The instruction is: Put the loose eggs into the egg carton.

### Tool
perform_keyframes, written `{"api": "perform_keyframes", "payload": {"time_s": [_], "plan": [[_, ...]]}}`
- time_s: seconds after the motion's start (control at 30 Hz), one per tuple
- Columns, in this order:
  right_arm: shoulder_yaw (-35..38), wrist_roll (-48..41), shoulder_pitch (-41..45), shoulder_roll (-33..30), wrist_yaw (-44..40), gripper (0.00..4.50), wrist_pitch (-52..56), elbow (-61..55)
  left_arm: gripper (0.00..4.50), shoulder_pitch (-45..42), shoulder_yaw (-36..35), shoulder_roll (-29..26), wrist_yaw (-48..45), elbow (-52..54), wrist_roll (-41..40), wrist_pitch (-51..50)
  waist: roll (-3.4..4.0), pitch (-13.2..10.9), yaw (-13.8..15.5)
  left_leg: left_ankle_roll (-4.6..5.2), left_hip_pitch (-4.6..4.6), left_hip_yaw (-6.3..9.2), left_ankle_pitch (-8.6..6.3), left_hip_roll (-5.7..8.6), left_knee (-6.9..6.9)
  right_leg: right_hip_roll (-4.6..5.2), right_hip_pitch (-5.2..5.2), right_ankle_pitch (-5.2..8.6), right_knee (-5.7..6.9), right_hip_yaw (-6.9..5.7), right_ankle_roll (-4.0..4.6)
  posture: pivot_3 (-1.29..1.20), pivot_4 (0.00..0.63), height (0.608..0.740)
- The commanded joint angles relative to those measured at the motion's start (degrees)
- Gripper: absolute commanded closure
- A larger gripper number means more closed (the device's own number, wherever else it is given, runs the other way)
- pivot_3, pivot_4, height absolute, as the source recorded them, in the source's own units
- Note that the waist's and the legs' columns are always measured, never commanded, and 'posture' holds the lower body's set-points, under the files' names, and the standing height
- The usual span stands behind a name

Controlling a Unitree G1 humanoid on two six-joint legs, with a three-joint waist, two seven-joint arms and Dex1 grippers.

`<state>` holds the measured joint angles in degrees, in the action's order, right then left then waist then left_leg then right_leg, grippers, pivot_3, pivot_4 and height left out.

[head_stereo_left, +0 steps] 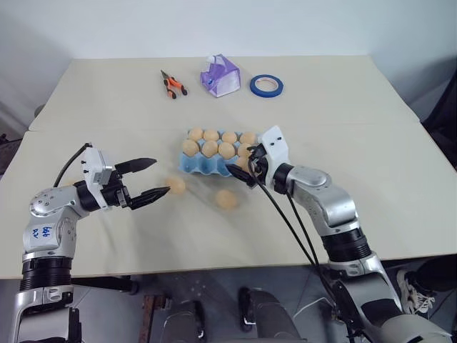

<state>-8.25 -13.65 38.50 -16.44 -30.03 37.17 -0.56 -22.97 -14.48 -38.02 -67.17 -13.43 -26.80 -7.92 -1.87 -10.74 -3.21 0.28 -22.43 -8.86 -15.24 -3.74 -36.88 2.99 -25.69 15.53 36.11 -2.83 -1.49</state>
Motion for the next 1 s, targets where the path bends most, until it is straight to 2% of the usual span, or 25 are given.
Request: {"api": "perform_keyframes", "payload": {"time_s": [0.03,0.17,0.3,0.43,0.6,0.77,1.0], "plan": [[3.0,-2.3,-1.5,-3.1,-2.8,0.04,0.8,-5.3,0.00,-0.2,-0.4,-0.2,0.0,1.9,-1.0,0.7,0.00,0.0,0.1,0.00,-0.01,0.02,-0.01,0.00,0.02,0.00,0.01,0.00,-0.03,-0.02,0.00,0.00,0.150,0.740],[6.0,-6.6,-4.0,-6.9,-6.9,0.04,2.2,-11.3,0.00,-0.1,-0.7,-0.5,0.0,1.7,-1.1,0.6,0.00,0.0,0.1,0.03,-0.05,0.02,-0.04,0.00,0.04,-0.01,0.01,0.00,-0.12,-0.03,-0.01,0.00,0.150,0.740],[9.2,-12.7,-11.7,-15.8,-17.1,0.04,2.0,-18.8,0.00,0.3,-1.2,-0.8,0.0,1.7,-1.4,0.1,-0.01,0.0,0.4,0.02,-0.04,0.06,-0.08,-0.01,0.13,-0.06,0.02,0.01,-0.22,-0.07,-0.02,0.00,0.150,0.740],[14.5,-15.0,-20.6,-23.1,-25.3,0.04,-3.4,-19.2,0.00,1.2,-2.5,-1.0,-0.1,0.3,-1.7,1.0,-0.01,0.0,1.0,0.07,-0.04,0.05,-0.13,0.00,0.13,-0.09,0.06,0.02,-0.34,-0.08,-0.05,0.00,0.150,0.740],[17.9,-14.7,-28.3,-28.1,-31.9,0.04,-10.1,-16.2,0.00,2.7,-3.4,-2.3,-1.9,-1.8,-1.4,2.6,-0.02,0.0,1.3,0.05,0.03,0.00,-0.15,-0.05,0.07,-0.22,0.09,0.01,-0.33,-0.01,-0.06,0.00,0.150,0.740],[18.4,-15.1,-30.8,-28.6,-32.0,0.04,-11.5,-16.2,0.00,3.4,-4.5,-4.3,-4.2,-3.9,-1.5,3.6,-0.02,0.0,1.4,0.01,0.06,0.00,-0.17,-0.09,0.05,-0.26,0.10,0.03,-0.32,0.01,-0.02,0.00,0.150,0.740],[12.7,-14.7,-25.4,-23.2,-21.2,0.04,-4.0,-21.3,0.00,6.0,-6.0,-6.7,-7.8,-4.6,-2.4,4.1,-0.02,0.0,1.3,-0.35,0.05,0.00,-0.39,-0.12,0.04,-0.21,0.09,0.04,-0.34,0.03,0.02,0.00,0.150,0.740]]}}
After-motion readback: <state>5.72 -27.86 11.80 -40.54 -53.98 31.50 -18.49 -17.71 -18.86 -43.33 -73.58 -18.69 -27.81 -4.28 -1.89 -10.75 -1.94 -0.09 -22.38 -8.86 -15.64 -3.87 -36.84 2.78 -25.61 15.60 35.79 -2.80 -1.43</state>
